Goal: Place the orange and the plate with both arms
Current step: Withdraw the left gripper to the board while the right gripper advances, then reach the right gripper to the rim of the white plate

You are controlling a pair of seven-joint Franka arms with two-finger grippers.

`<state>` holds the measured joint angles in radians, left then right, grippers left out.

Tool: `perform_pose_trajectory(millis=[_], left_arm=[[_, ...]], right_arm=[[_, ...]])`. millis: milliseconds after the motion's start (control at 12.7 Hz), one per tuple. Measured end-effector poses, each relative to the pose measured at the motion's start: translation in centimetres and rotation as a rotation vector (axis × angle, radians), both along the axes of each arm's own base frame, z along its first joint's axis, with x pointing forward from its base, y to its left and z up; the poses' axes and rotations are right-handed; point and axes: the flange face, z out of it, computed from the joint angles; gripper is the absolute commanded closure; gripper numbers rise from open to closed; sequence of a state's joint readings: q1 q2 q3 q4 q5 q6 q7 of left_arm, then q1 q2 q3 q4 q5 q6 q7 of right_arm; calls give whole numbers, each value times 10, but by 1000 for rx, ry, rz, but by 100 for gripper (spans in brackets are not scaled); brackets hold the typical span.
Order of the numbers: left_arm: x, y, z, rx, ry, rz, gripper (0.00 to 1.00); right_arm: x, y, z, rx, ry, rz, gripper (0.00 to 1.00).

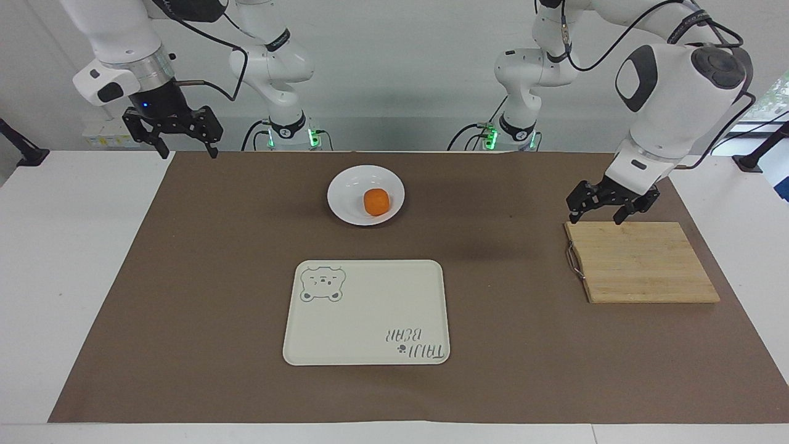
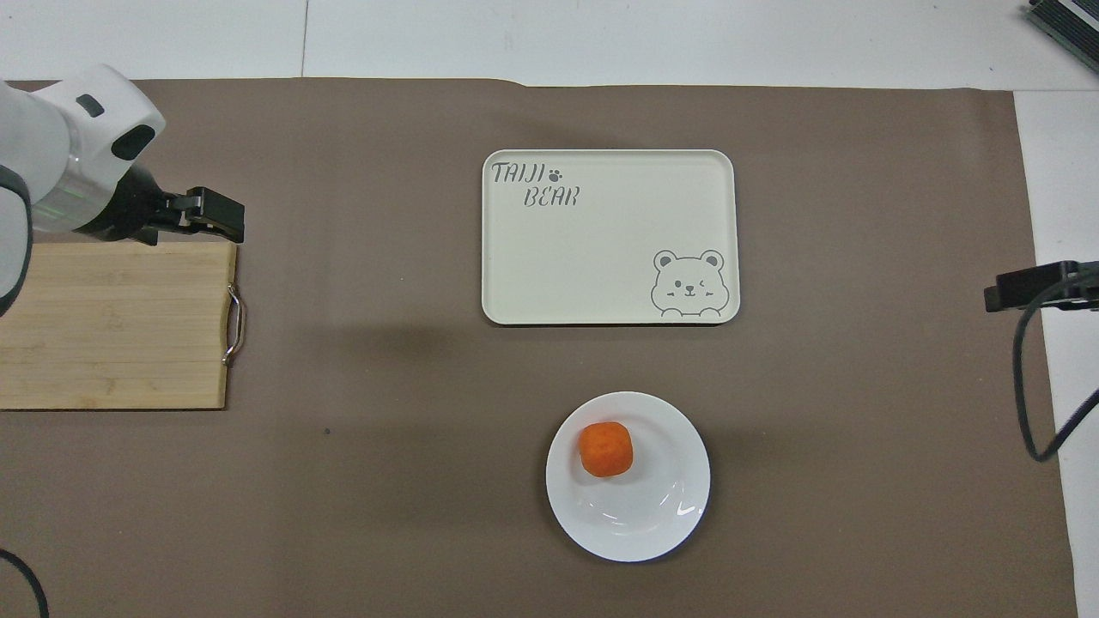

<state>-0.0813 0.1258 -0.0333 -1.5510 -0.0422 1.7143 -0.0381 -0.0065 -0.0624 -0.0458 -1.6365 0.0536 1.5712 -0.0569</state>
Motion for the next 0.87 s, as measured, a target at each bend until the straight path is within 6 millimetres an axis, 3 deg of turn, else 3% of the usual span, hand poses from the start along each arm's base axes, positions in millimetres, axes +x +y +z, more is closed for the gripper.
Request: perform_pose_trajectory(millis=[394,551,866], left_arm=[[-15,18,13,23,43,12,0],[-17,18,17,22,38,11,0],[-18,18,19,22,35,11,0]], right_arm=[[7,32,-80,287,57,-26,0],[1,45,-106,396,96,-4,0],[-18,62,-187,522,150,41,0]])
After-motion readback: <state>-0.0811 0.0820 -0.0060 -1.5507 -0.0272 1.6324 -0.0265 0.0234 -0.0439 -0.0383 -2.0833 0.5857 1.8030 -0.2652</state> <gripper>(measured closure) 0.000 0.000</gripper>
